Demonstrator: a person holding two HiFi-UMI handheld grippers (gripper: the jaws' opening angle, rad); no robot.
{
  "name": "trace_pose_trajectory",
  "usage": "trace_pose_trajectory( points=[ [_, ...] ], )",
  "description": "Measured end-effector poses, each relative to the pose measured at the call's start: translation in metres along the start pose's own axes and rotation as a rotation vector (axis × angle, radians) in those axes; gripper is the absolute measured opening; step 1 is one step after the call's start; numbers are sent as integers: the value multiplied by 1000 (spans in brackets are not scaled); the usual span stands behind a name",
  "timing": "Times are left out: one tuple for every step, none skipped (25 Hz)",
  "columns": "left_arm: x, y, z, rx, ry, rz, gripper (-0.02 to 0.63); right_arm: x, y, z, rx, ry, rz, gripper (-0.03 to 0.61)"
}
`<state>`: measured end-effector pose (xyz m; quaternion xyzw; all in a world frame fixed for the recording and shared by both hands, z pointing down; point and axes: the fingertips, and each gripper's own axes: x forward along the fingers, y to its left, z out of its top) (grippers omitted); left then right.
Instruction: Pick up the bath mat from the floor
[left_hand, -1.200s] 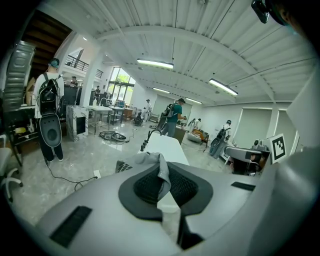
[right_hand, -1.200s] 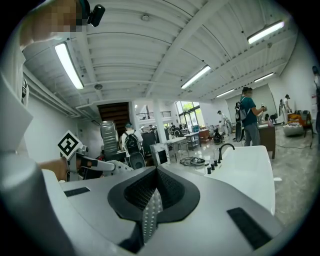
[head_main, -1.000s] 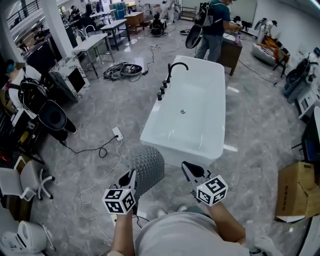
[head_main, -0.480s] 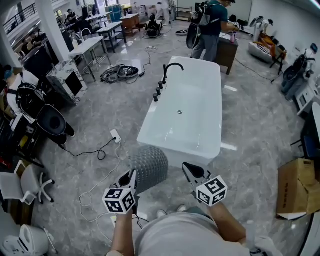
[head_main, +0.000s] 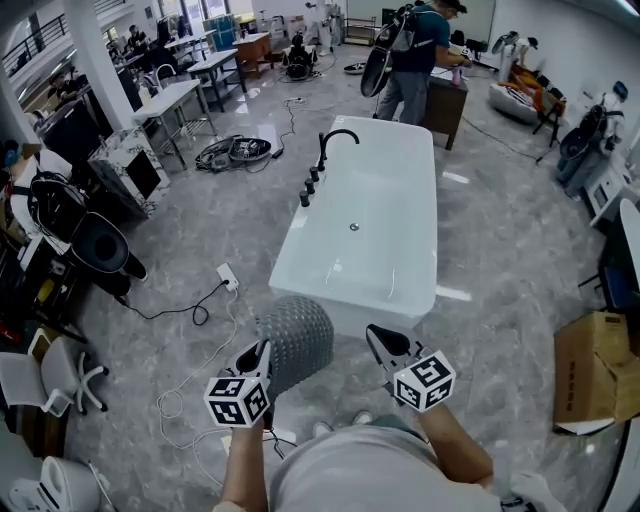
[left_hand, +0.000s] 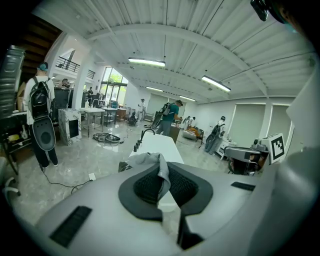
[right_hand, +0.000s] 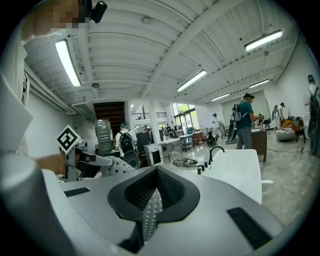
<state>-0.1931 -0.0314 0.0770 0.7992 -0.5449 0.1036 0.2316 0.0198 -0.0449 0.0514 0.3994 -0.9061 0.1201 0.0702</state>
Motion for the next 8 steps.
trace_pose_trajectory(
  points=[
    [-1,-1,1,0,-1,2,34,-2,-1,1,1,-1,-2,26],
    [-2,-1,2,1,-1,3,34,-3,-1,1,2,-1,-4,26],
    [-3,-1,2,1,-2,4,34,-4,-1,1,2,-1,-6,26],
    [-4,-1,2,2,-2,4,34,-6,-1,1,2,0,-9,26],
    [-5,-1,1,2,-2,5,34,-6,-1,0,3,0,-10,26],
    [-5,0,0,3,-1,5,34,-7,-1,-1,5,0,-12,26],
    [-6,0,-1,3,0,6,34,-8,-1,-1,6,0,-14,26],
    [-7,0,-1,3,1,6,34,-9,0,-1,7,-1,-16,26]
  ],
)
